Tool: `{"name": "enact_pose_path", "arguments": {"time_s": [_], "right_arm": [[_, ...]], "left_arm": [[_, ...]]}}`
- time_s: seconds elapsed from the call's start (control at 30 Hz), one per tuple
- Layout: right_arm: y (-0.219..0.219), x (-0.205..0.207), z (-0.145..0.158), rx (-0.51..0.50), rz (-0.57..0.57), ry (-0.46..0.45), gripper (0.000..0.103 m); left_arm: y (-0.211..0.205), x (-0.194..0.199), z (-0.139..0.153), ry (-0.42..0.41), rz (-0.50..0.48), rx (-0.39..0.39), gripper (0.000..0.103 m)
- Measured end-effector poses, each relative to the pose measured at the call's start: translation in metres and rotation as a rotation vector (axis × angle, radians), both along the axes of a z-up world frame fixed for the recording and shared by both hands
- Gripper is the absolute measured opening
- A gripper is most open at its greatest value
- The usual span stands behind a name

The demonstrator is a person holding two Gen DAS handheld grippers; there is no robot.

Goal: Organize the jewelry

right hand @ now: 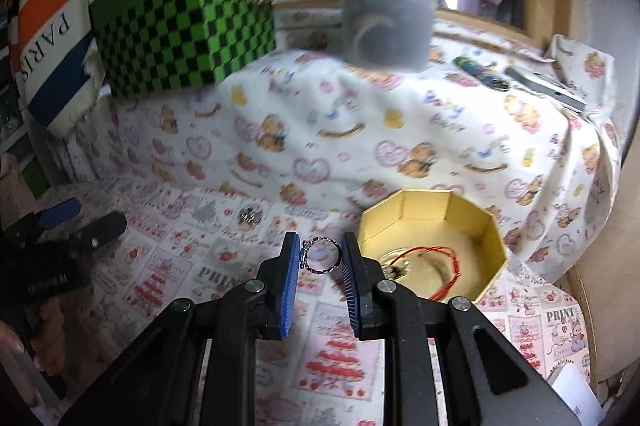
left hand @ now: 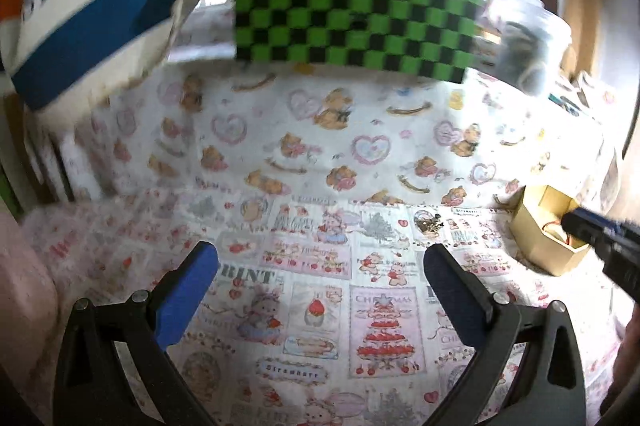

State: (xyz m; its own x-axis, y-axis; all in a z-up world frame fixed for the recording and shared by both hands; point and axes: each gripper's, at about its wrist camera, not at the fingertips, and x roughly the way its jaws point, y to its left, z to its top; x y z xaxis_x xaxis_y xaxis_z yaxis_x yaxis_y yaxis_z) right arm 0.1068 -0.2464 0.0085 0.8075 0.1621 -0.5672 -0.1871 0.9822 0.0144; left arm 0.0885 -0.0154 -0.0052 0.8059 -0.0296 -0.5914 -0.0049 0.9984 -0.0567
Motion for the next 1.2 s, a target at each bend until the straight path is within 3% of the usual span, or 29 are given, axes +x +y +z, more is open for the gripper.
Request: {"name": "enact_pose_path", "arguments": {"time_s": [0.2, 0.37, 0.47, 0.5, 0.67, 0.83, 1.03, 1.2], "right_arm": [[-0.017, -0.003, 0.000, 0.026, -0.037, -0.082, 0.023], [-0.030, -0.006, 0.001, 0.051, -0.066, -0.117, 0.023], [-0.036, -0.007, 0.000, 0.032, -0.113, -0.135, 0.023], [-0.039, -0.006, 0.000, 0.030, -0.130, -0.140, 0.023], [-0.054, -0.002, -0.001, 0.054, -0.170, -0.139, 0.023], [-0.067, 0.001, 0.000, 0.076, -0.202, -0.144, 0.023], [-0.068, 0.002, -0.002, 0.073, -0.208, -0.137, 0.023], [-0.069, 0.002, -0.002, 0.084, -0.211, -0.131, 0.023]], "left_arm": [[-0.024, -0.004, 0.007, -0.013, -0.101, 0.009, 0.102], [-0.053, 0.021, 0.014, -0.006, -0.187, 0.048, 0.101], [-0.066, 0.042, 0.017, 0.045, -0.235, 0.028, 0.093], [-0.068, 0.050, 0.017, 0.065, -0.236, 0.007, 0.086], [-0.072, 0.075, 0.008, 0.132, -0.211, -0.049, 0.076], [-0.065, 0.091, -0.002, 0.176, -0.209, -0.072, 0.059], [-0.075, 0.097, -0.009, 0.214, -0.264, -0.076, 0.057], [-0.089, 0.109, -0.025, 0.272, -0.283, -0.083, 0.047]]}}
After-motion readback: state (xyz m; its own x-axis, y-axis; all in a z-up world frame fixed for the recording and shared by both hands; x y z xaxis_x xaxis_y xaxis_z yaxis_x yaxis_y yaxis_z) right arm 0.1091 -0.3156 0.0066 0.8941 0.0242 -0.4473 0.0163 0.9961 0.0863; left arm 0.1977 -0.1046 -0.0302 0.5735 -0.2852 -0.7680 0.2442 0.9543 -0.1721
